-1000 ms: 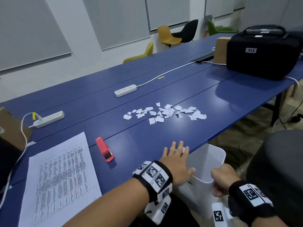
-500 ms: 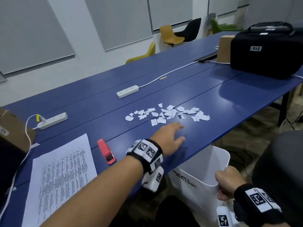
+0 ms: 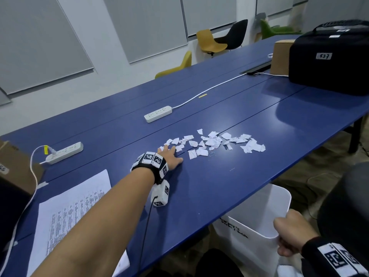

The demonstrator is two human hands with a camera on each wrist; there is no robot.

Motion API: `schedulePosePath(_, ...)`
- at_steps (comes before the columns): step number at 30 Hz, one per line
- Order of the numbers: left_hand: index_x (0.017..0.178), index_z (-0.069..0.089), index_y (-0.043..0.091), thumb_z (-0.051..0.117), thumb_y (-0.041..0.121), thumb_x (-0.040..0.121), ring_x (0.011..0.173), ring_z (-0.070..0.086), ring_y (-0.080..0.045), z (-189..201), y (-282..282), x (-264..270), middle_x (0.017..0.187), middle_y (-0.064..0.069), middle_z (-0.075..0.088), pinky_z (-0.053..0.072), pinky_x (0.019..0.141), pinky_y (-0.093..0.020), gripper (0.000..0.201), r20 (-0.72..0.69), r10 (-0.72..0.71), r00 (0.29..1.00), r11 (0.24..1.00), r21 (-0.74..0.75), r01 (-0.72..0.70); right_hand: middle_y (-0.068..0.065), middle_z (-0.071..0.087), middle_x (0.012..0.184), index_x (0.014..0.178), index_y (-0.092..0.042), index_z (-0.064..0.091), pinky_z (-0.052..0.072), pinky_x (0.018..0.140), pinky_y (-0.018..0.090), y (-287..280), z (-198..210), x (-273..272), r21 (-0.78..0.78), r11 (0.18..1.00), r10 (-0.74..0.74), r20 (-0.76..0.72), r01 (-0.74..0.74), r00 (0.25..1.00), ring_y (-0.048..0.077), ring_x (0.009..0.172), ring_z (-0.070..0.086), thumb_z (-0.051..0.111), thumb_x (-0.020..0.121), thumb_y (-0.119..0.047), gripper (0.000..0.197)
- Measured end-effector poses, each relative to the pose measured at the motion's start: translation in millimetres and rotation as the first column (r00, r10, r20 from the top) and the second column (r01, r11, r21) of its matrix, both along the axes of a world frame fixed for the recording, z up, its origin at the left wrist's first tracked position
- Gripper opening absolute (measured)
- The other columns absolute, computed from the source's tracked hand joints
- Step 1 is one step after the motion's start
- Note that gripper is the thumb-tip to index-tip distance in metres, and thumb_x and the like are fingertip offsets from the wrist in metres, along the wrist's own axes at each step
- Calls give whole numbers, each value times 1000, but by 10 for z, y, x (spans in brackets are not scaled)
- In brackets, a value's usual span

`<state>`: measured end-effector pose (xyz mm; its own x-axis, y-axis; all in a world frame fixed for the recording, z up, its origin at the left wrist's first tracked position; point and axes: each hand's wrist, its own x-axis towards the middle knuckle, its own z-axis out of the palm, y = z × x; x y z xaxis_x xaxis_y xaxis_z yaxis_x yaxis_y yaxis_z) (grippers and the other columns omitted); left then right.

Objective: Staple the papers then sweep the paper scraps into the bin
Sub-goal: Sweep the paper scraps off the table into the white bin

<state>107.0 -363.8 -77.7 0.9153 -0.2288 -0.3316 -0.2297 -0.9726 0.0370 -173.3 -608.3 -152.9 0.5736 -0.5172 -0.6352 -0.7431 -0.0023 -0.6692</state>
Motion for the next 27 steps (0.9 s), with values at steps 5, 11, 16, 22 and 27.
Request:
schedulePosePath(5,157,8,17,41,48,97,152,-5,-33,2,-238,-627,166,-5,-7,12,121,-53,75,-53,-191,980,981,-36,189,20,49,63,90,8,55,39,43,28,25,63,-16,1,1000,12,5,-12,1000,23,38,43,39,85,6,17)
schedulePosePath(11,157,2,15,36,48,99,152,-12,-28,21,-558,-1600,165,-4,-12,2,123,-51,75,-100,-493,864,870,-88,486,20,47,61,85,9,55,38,43,27,40,133,-53,-13,1000,25,3,-25,1000,22,36,43,39,87,6,17)
schedulePosePath(16,157,4,15,36,41,100,152,-14,-26,-22,-740,-1992,166,-2,-11,-2,123,-49,70,-47,-621,782,780,-129,612,20,52,60,90,7,58,45,43,31,50,157,-60,-12,999,42,8,-42,999,24,31,47,42,88,2,17)
schedulePosePath(22,146,39,25,50,34,96,141,37,-25,49,-821,-2191,152,-2,45,23,119,-44,52,63,-696,715,661,-333,673,17,52,49,80,6,62,45,45,31,63,193,-78,3,998,58,13,-58,998,26,36,50,46,86,1,17)
schedulePosePath(27,132,57,26,52,37,90,123,57,-21,203,-688,-1624,131,2,65,45,105,-37,44,186,-439,879,729,-498,470,21,52,60,92,9,57,45,49,35,14,129,-59,4,999,41,-21,-41,999,25,31,47,43,86,1,18)
